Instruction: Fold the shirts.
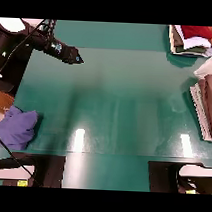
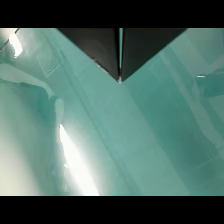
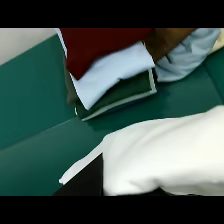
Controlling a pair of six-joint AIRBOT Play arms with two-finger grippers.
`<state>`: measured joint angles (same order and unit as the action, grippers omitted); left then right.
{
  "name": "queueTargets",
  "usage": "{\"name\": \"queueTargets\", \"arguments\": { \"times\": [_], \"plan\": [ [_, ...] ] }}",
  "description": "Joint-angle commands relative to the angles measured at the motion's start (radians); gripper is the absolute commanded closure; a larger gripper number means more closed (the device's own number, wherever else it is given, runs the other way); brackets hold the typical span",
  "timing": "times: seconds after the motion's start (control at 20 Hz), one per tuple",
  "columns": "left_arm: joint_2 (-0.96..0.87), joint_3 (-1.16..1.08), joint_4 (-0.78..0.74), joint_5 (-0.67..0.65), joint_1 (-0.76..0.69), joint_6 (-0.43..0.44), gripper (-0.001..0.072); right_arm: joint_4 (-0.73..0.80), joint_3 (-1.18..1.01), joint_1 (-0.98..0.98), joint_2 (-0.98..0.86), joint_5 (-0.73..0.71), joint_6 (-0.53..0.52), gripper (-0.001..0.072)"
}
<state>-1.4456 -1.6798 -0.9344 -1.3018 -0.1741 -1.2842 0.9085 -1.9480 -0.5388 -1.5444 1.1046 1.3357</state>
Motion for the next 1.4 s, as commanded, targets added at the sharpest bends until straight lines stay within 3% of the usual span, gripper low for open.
{"name": "queueTargets", "arguments": {
  "times": [0.0,0.45,0.8,0.85,0.9,1.0,1.05,1.1,1.25,1.35],
  "plan": [
    [0.000,0.000,-0.001,0.000,-0.001,0.001,0.0684,0.005,-0.115,-0.036,0.009,0.063,-0.003,0.0698],
    [0.000,0.000,-0.001,-0.023,-0.001,0.001,0.0684,0.040,0.248,-0.235,0.250,0.188,-0.070,0.0698],
    [0.000,0.000,-0.002,-0.026,-0.001,0.002,0.0684,0.399,0.560,-0.338,0.410,0.308,-0.069,0.0690],
    [0.000,0.000,-0.001,-0.026,-0.001,0.002,0.0683,0.430,0.599,-0.349,0.428,0.312,-0.069,0.0620],
    [0.000,0.000,-0.001,-0.026,-0.001,0.002,0.0683,0.473,0.637,-0.360,0.446,0.313,-0.068,0.0484],
    [0.000,0.000,-0.002,-0.027,-0.001,0.002,0.0683,0.544,0.695,-0.382,0.475,0.313,-0.068,0.0410],
    [0.000,0.000,-0.002,-0.026,-0.001,0.002,0.0683,0.559,0.718,-0.393,0.488,0.310,-0.068,0.0275],
    [0.000,0.000,-0.002,-0.026,-0.001,0.003,0.0683,0.558,0.729,-0.405,0.496,0.308,-0.068,0.0222],
    [0.000,0.000,-0.001,-0.026,-0.001,0.002,0.0683,0.507,0.711,-0.397,0.500,0.309,-0.002,0.0222],
    [0.000,0.000,-0.002,-0.018,-0.001,0.002,0.0683,0.347,0.684,-0.351,0.500,0.317,0.011,0.0223]
  ]
}}
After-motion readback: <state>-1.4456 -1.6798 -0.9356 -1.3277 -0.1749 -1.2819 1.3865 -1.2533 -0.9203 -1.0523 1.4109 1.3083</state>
